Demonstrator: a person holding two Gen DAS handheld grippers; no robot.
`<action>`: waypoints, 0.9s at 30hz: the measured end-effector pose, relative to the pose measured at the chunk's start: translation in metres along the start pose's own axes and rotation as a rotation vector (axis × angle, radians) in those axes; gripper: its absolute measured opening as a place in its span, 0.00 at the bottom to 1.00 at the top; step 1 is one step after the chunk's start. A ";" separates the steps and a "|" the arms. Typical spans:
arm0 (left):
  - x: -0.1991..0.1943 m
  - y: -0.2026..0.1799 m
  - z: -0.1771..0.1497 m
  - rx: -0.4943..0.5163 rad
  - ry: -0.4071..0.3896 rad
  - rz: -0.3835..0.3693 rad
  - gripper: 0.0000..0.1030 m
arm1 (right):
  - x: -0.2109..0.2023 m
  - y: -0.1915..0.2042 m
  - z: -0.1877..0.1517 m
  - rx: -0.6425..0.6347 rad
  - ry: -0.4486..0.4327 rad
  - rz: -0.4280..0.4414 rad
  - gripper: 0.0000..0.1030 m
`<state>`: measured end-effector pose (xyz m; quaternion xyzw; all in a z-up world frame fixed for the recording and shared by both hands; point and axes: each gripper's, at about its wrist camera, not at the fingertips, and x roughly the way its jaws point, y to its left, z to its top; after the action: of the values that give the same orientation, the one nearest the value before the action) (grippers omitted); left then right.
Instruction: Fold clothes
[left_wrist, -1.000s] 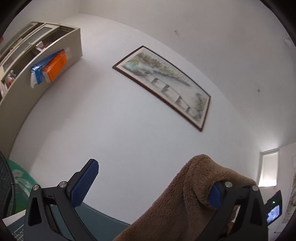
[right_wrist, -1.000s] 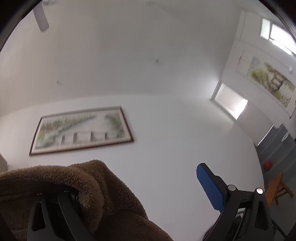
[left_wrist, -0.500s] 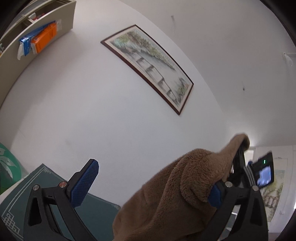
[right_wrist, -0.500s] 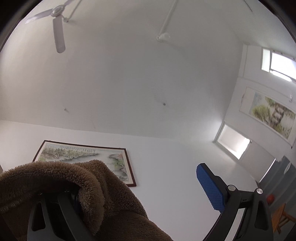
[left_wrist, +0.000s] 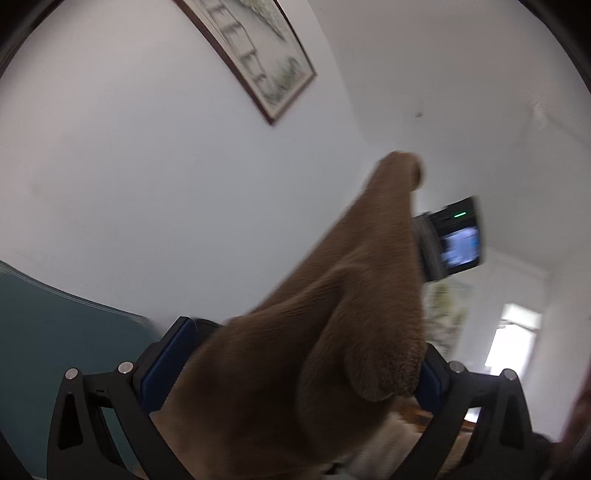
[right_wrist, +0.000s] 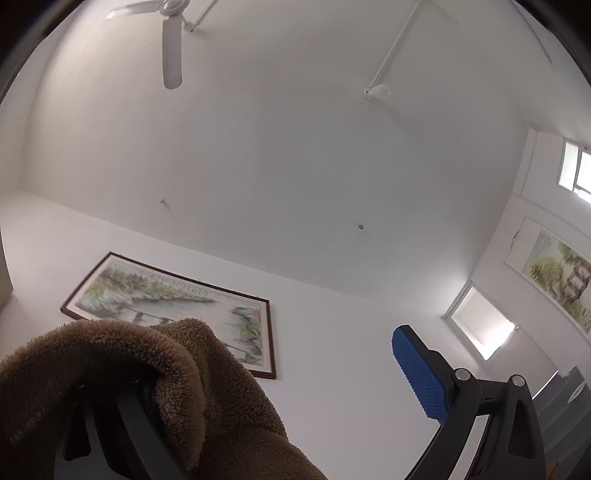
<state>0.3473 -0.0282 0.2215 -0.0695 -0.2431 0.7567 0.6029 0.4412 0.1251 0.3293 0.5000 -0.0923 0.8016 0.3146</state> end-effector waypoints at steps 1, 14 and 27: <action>0.000 0.001 0.004 -0.017 0.008 -0.064 1.00 | 0.003 0.003 -0.004 -0.012 0.015 0.001 0.99; 0.018 0.022 0.016 0.087 -0.012 -0.098 1.00 | 0.036 -0.108 -0.015 0.440 0.150 0.000 0.99; 0.133 0.066 -0.048 0.004 0.329 -0.147 1.00 | 0.108 -0.138 -0.014 0.647 0.432 0.359 0.99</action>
<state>0.2733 0.1011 0.1751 -0.1732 -0.1440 0.6894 0.6885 0.4810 0.2840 0.3922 0.3695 0.1462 0.9176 0.0089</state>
